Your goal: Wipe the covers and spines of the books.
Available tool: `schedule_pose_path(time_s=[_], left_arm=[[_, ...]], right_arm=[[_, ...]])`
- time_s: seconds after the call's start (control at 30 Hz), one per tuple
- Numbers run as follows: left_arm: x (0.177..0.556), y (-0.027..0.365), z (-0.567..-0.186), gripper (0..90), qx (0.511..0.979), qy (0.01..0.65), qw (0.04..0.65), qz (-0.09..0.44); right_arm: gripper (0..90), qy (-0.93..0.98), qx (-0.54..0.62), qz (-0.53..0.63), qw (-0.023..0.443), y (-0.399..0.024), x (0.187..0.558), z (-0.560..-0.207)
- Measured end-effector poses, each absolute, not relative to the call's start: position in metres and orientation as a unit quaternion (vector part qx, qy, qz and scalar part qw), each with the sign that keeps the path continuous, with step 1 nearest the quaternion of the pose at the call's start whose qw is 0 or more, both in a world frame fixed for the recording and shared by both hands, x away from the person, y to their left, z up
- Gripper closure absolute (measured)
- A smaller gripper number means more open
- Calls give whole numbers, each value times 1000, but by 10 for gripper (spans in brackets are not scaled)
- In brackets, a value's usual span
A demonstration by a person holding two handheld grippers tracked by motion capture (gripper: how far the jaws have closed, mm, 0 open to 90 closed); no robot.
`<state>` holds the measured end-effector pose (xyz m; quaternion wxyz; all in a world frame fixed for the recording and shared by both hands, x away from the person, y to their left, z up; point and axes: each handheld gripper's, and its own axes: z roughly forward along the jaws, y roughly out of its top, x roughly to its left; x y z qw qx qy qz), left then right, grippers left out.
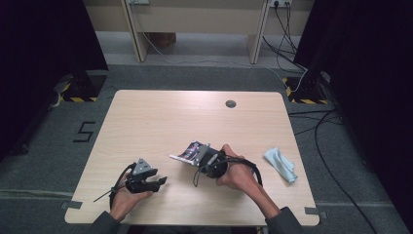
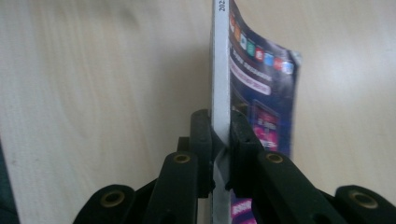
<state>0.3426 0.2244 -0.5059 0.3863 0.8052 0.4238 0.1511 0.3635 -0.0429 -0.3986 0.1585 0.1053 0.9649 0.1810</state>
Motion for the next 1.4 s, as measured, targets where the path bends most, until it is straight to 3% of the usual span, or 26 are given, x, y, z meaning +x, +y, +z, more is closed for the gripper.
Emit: schedule_pose_path(time_s=[0.77,1.03,1.27,1.4], left_arm=[[350,225,-507,437,795,439,393,142],[352,224,-505,433,786,445,409,132],[352,217,-503,434,789,430,421,123],[353,213,-504,430,792,424,422,125]], right_arm=[[769,966,118,208,97,-61,339,-451],[686,963,126,225,82,-67,334,-460],[632,957,148,249,35,-79,331,-466],[632,952,161,250,66,-89,331,-464]])
